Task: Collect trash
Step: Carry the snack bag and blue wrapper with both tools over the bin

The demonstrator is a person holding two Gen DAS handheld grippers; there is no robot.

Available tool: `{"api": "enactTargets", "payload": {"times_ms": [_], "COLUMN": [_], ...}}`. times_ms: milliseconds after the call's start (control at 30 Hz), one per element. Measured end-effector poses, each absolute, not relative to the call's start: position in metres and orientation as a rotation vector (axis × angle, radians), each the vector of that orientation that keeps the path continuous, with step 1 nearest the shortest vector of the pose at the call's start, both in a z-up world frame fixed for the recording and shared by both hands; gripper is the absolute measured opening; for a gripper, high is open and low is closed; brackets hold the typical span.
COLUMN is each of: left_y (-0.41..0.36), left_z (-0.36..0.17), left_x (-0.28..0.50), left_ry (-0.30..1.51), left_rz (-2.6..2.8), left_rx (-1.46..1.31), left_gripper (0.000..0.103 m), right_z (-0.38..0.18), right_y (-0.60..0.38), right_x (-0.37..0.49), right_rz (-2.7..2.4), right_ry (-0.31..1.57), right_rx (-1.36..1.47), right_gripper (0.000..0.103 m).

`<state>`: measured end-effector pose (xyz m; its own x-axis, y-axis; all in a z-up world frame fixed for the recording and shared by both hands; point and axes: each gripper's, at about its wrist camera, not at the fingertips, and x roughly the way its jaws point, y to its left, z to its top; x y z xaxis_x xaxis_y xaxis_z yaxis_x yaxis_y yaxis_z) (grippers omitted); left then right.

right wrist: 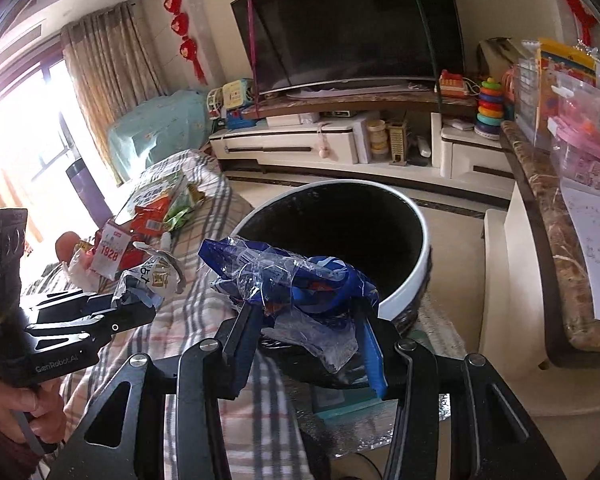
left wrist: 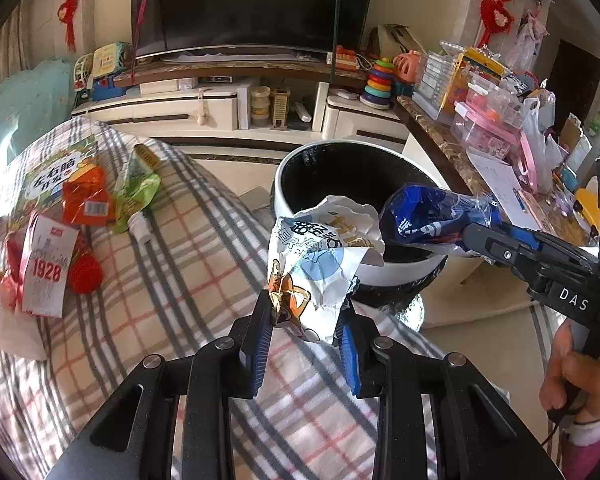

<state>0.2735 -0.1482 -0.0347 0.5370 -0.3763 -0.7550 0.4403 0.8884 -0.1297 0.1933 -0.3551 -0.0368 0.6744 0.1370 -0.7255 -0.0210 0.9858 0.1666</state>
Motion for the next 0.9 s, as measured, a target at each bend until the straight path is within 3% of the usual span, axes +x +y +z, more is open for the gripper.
{"api": "enactTargets", "payload": {"times_ms": [900], "left_y": [-0.197], "left_z": [-0.033], "left_x": [0.339], "left_ry": [0.915], "left_rz": [-0.518], "left_rx": [0.151], "left_gripper": [0.030], "right_z": [-0.039], "right_y": [-0.384], "right_x": [0.237], "right_rz": [0.048], "right_ry": [0.886], "right_rx": [0.080], "right_gripper": [0.047]}}
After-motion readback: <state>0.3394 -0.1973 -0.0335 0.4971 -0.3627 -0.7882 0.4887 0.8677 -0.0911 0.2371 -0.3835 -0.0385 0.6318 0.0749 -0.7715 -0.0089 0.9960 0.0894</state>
